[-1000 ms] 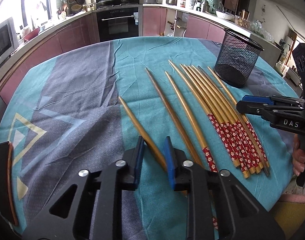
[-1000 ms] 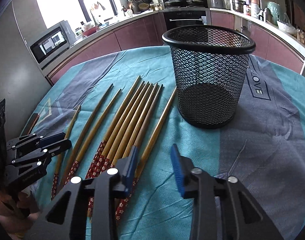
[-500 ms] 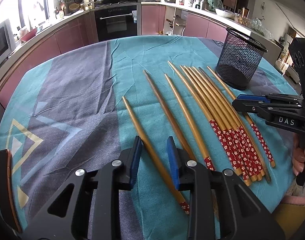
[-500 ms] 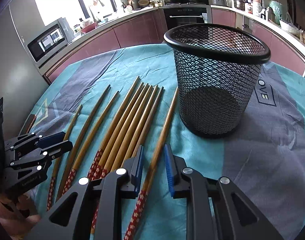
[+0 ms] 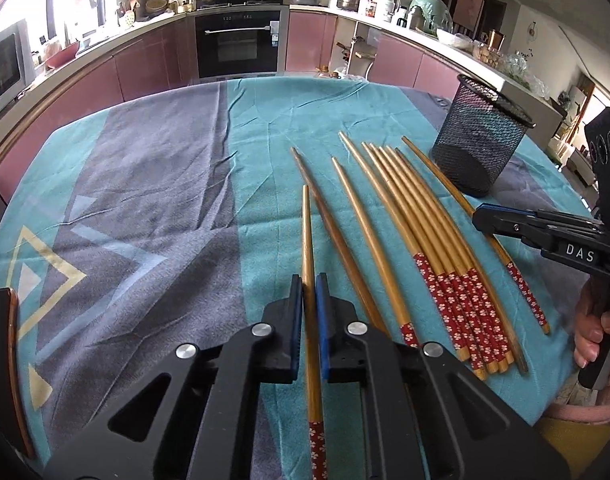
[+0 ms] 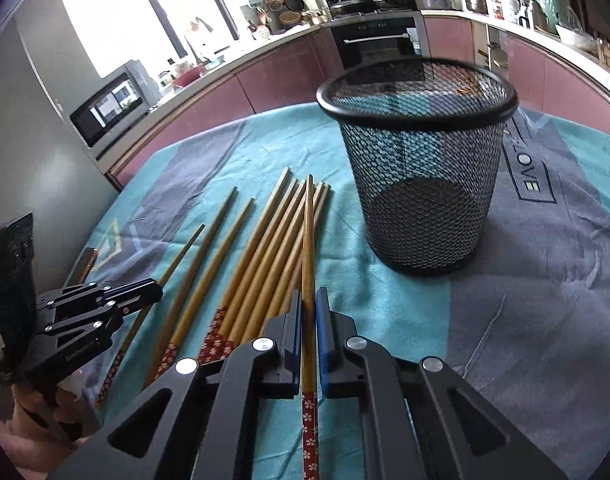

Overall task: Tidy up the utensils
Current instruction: 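Lift the chopstick upright with the right tool over the black mesh cup while the left tool carries its own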

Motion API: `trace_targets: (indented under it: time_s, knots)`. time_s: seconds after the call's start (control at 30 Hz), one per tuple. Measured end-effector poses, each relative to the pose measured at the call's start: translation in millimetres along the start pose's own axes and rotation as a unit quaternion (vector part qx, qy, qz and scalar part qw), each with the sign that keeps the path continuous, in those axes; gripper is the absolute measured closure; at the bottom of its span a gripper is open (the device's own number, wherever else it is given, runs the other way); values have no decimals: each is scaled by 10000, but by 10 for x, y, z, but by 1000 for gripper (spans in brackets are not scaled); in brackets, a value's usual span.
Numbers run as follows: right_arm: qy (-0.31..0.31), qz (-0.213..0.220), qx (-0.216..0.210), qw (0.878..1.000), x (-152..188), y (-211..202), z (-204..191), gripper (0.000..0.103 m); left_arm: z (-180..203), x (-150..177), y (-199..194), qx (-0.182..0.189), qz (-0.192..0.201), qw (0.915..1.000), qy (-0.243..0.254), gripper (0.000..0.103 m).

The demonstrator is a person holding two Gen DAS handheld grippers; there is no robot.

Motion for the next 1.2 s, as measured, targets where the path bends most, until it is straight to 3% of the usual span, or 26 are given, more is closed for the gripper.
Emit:
trace_targets:
  time_s: [0.27, 0.57, 0.87, 1.2]
  knots:
    - [-90, 328, -530, 9980, -62, -331, -74, 97, -7, -180, -399, 667, 439, 9968, -33, 96]
    - [-192, 858, -782, 9931, -201, -720, -91, 97, 125, -466, -965, 1303, 1111, 9851, 163, 96]
    - [-313, 1321, -899, 9867, -382, -1007, -81, 97, 253, -806, -1351, 1621, 1733, 9712, 195, 96]
    - [-581, 1859, -832, 9773, -714, -1353, -106, 97, 456, -1446, -1543, 1738, 2272, 9579, 249, 96]
Point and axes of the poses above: each gripper's, at about its wrist camera, not at the fingertips, and y roughly the way its jaws point, z to its right, x to its underside, the point moved 2 cm from there along y, roughly the way its jaws point, and after that the axes turned 9 degrees about y, right-handed, at the moved point
